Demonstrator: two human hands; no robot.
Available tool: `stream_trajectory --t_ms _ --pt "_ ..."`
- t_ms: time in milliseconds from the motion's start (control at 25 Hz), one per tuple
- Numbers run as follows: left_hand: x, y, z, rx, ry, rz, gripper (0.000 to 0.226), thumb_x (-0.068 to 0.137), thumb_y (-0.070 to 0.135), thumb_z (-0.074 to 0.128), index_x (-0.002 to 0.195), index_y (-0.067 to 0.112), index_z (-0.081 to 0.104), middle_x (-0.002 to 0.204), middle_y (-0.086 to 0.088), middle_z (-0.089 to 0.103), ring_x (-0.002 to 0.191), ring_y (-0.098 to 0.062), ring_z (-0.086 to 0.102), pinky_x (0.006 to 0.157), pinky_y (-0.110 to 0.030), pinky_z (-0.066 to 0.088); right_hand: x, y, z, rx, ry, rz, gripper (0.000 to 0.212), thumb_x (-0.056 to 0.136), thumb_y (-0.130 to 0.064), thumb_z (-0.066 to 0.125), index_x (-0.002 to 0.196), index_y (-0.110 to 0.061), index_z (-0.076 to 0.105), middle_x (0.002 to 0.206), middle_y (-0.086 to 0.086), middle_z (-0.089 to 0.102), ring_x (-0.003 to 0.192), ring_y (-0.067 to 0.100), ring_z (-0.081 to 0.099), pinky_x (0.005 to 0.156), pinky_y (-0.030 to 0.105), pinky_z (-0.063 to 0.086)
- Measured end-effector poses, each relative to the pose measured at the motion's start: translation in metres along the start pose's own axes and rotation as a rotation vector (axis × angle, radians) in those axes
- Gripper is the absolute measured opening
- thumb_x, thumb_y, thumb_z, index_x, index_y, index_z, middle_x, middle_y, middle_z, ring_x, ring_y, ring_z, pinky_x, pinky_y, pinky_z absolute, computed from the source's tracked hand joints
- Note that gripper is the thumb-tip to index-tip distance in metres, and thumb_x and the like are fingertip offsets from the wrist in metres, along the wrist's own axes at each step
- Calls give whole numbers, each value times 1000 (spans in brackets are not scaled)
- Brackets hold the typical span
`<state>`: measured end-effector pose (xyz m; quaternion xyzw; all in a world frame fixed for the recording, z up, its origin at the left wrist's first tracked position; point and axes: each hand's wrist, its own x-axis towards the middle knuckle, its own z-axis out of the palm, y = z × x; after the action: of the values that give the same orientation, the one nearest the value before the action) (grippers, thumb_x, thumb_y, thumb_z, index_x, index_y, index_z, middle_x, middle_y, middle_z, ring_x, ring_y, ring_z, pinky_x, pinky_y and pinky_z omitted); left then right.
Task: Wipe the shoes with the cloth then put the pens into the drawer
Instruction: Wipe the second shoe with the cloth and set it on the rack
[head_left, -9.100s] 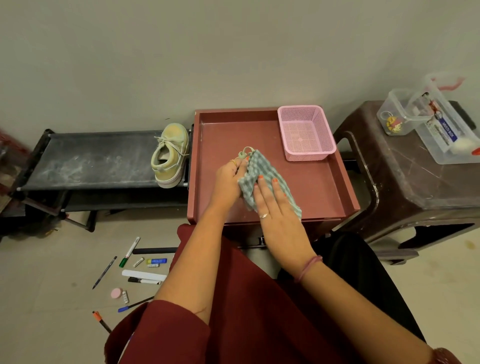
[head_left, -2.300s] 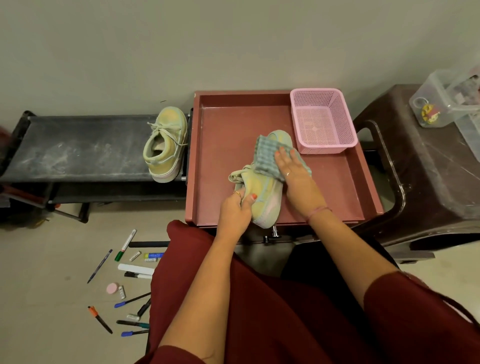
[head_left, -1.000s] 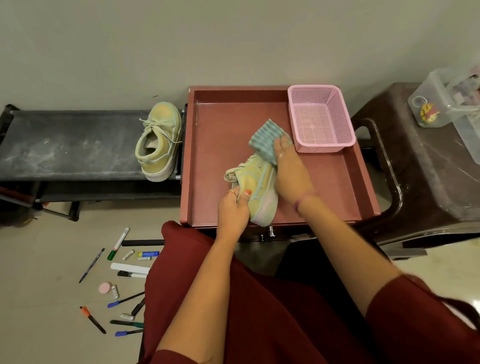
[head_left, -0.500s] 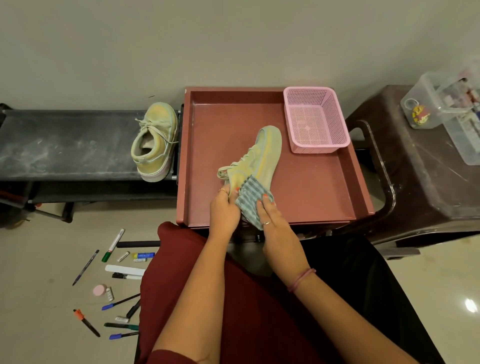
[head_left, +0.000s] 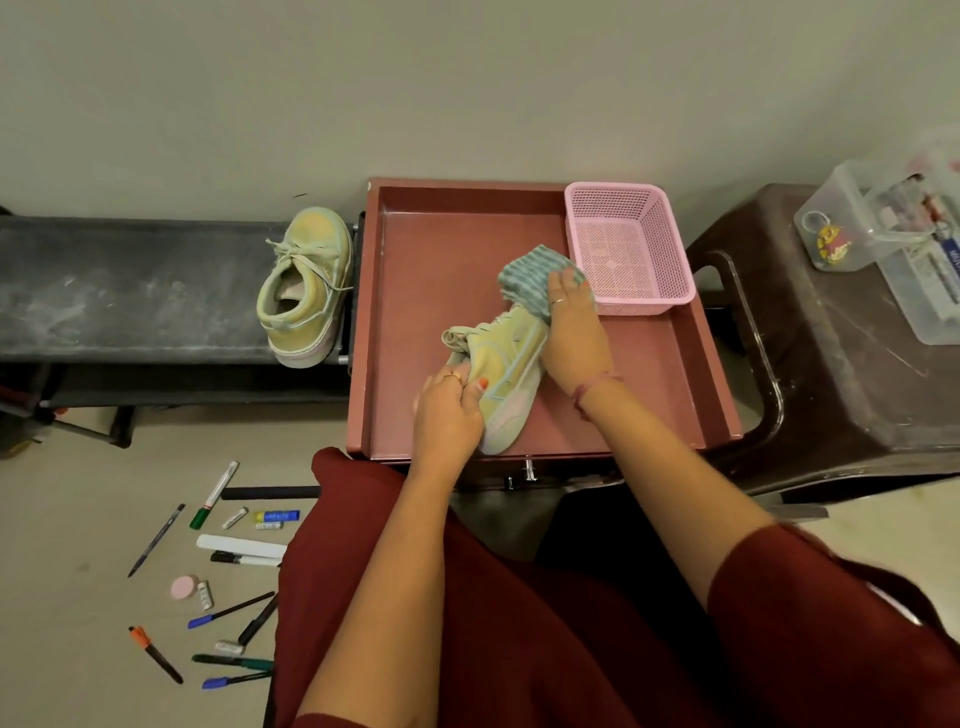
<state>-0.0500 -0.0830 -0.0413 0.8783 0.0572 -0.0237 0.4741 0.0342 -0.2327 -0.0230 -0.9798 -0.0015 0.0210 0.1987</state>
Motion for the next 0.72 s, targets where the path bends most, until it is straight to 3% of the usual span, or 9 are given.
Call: stream_trajectory --t_ms 80,200,360,440,560,720 --pt "2 0 -5 94 15 -4 13 94 14 52 84 11 60 93 -13 62 93 -33 53 85 -43 40 -39 -19 12 73 -8 -122 64 89 11 36 148 -5 17 157 12 12 146 27 4 118 30 1" --pt "1 0 -8 197 33 19 12 94 12 54 89 6 63 108 -15 64 99 -33 51 88 -41 35 -86 -31 27 161 39 -226 60 90 9 38 147 -2 21 154 15 22 145 27 16 119 35 15" --pt "-1 -4 -9 229 17 47 14 94 14 53 94 6 64 120 -11 62 103 -32 51 93 -41 34 -61 2 30 -137 125 -353 56 85 0 30 141 4 33 144 21 40 135 34 38 107 37 32" --pt "-2 -2 -10 294 11 101 14 94 14 53 96 7 66 120 -6 62 103 -31 51 95 -39 32 -38 17 19 -206 105 -265 58 87 5 30 144 2 28 149 20 33 140 34 29 113 39 23" --pt "-3 -1 -10 464 23 212 13 92 11 55 96 9 67 97 -7 63 95 -30 52 88 -34 32 -21 27 11 -95 31 -62 61 92 9 31 149 -6 16 157 11 15 146 25 8 117 33 7" --pt "0 -14 -16 638 31 281 14 83 6 63 94 10 70 90 -7 65 91 -31 57 91 -37 38 -70 11 39 156 14 17 76 76 19 36 147 -4 23 156 10 19 146 23 7 119 28 6"
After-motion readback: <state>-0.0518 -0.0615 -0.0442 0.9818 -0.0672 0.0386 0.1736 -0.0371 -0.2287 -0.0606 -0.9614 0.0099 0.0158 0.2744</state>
